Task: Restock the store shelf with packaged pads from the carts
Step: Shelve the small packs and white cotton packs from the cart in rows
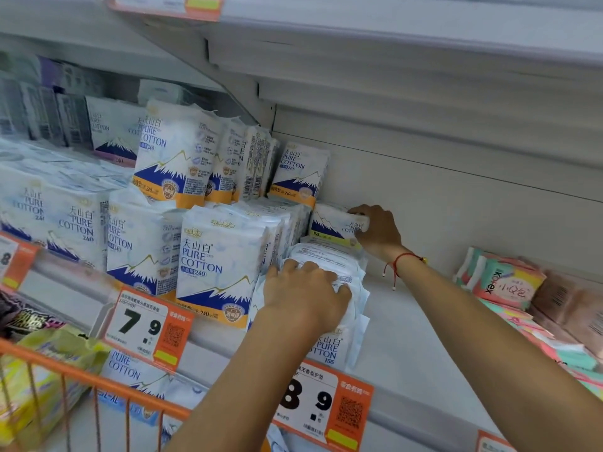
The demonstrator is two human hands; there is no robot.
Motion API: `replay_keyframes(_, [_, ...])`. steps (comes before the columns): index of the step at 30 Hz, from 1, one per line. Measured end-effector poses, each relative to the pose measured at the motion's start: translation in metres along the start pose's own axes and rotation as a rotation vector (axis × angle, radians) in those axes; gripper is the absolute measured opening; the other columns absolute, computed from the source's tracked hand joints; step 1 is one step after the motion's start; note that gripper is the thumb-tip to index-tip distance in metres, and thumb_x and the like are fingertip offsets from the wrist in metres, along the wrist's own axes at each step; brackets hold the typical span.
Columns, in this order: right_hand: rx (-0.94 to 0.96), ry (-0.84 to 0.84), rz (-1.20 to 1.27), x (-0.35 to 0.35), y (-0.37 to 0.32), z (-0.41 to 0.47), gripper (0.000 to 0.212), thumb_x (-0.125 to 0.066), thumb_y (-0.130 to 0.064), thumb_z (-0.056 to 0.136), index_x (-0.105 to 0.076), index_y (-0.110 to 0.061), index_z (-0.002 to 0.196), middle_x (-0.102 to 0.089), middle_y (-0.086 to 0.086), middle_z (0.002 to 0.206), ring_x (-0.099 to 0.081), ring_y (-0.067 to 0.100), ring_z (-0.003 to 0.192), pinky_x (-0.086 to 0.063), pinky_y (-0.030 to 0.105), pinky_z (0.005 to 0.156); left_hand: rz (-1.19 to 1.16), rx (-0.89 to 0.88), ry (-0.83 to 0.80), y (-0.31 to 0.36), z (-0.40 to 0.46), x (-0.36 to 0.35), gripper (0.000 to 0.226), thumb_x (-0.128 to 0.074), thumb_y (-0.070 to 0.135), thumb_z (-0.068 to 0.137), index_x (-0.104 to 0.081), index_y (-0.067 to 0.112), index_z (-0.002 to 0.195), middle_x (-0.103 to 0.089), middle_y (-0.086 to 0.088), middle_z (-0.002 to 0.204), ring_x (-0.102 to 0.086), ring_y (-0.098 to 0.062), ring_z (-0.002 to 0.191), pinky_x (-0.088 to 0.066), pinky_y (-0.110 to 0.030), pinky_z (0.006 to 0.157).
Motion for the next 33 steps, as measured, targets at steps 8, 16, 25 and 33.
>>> replay_keyframes(8, [-0.051,0.057,0.028,0.029,-0.022,-0.035,0.058,-0.064,-0.009,0.078,-0.046,-0.016,0.132,-0.037,0.007,0.138,-0.033,0.025,0.131,-0.039,0.037,0.101,0.030,0.005,0.002,0.001,0.001,0.000,0.051,-0.024,0.051,0.098,-0.035,0.031,0.145,-0.031,0.001,0.153,-0.021,-0.025,0.142,-0.015,-0.046,0.115])
replay_keyframes(16, [0.071,-0.021,0.317,0.069,-0.082,-0.125,0.036,-0.062,-0.003,0.082,-0.061,-0.013,0.116,-0.053,0.006,0.124,-0.052,0.018,0.108,-0.040,0.024,0.092,-0.513,0.087,0.290,-0.013,-0.045,0.063,0.032,-0.041,0.038,0.097,-0.067,0.022,0.103,-0.069,-0.007,0.105,-0.063,-0.028,0.101,-0.049,-0.037,0.089])
replay_keyframes(25, [0.274,-0.412,0.580,0.032,-0.177,-0.255,0.017,-0.060,-0.007,0.088,-0.067,-0.022,0.094,-0.063,-0.006,0.093,-0.056,0.006,0.078,-0.044,0.016,0.065,-0.166,0.307,0.163,-0.125,-0.197,0.084,0.021,-0.051,0.038,0.092,-0.065,0.028,0.080,-0.065,0.006,0.078,-0.062,-0.017,0.073,-0.046,-0.029,0.064])
replay_keyframes(33, [0.602,-1.284,-0.255,-0.050,-0.226,-0.349,0.056,-0.060,-0.030,0.091,-0.042,-0.014,0.141,-0.045,0.009,0.143,-0.048,0.029,0.126,-0.043,0.044,0.102,0.211,0.436,-0.875,-0.144,-0.251,-0.010,0.070,-0.030,0.063,0.093,-0.053,0.009,0.132,-0.057,-0.013,0.122,-0.053,-0.028,0.109,-0.039,-0.040,0.103])
Point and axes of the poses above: each hand's wrist, its own z-axis towards the middle knuckle, its own x-axis out of the back of the hand, y = z × x, the point moved 7 cm from there along z, towards the middle knuckle
